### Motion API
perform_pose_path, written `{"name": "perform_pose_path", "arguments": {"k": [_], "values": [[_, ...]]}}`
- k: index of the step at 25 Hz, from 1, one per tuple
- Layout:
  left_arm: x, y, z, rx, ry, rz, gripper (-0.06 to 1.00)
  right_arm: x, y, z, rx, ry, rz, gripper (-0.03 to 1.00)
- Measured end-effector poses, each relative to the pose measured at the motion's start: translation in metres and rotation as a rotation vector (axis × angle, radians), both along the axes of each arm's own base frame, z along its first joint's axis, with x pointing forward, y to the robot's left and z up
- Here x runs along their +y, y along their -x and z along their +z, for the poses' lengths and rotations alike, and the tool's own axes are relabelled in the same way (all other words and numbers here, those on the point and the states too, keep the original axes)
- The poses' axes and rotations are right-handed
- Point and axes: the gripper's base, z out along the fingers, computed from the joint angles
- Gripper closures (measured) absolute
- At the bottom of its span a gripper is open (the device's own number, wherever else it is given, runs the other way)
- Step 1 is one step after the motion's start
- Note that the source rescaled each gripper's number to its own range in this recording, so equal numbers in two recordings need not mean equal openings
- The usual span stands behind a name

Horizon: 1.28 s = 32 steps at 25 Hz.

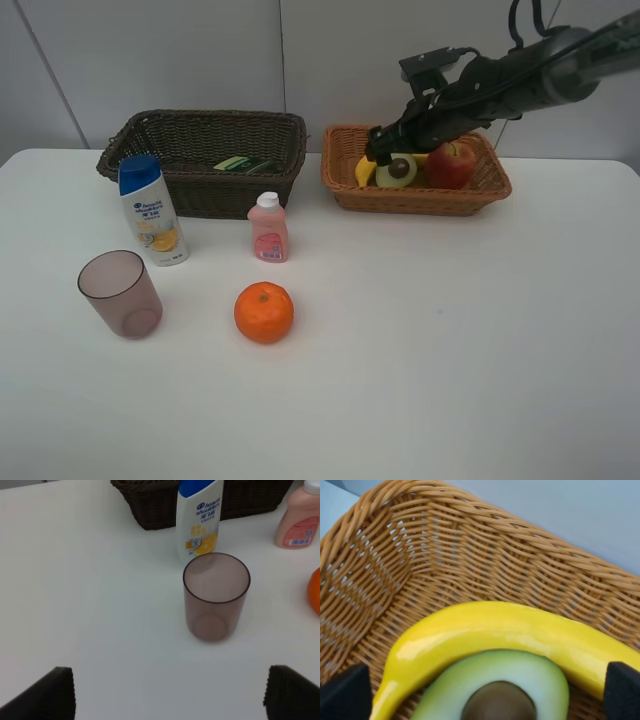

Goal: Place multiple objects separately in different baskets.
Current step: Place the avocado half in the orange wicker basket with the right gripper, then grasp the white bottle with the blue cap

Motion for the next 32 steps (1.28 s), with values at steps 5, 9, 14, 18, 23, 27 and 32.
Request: {"name": "perform_pose_path", "arguments": {"k": [5, 9, 14, 18, 23, 27, 32], "values": [[0.0, 0.0, 0.0, 0.0, 0.0, 0.0, -0.05, 0.0, 0.0, 0.0, 0.0, -0.002, -0.001, -0.01], [0.0, 0.0, 0.0, 0.0, 0.0, 0.0, -0.05, 0.0, 0.0, 0.0, 0.001, -0.003, -0.002, -0.01], [0.0, 0.0, 0.0, 0.0, 0.0, 0.0, -0.05, 0.0, 0.0, 0.0, 0.001, -0.003, -0.002, -0.01], [0.0, 0.0, 0.0, 0.0, 0.0, 0.0, -0.05, 0.0, 0.003, 0.011, 0.004, -0.007, -0.002, -0.01], [0.0, 0.0, 0.0, 0.0, 0.0, 0.0, -0.05, -0.003, 0.012, 0.04, 0.018, -0.012, 0.001, -0.01], [0.0, 0.0, 0.0, 0.0, 0.0, 0.0, -0.05, -0.005, 0.024, 0.063, 0.046, -0.005, 0.008, -0.01], [0.0, 0.0, 0.0, 0.0, 0.0, 0.0, -0.05, -0.011, 0.041, 0.097, 0.065, 0.019, 0.024, -0.01]]}}
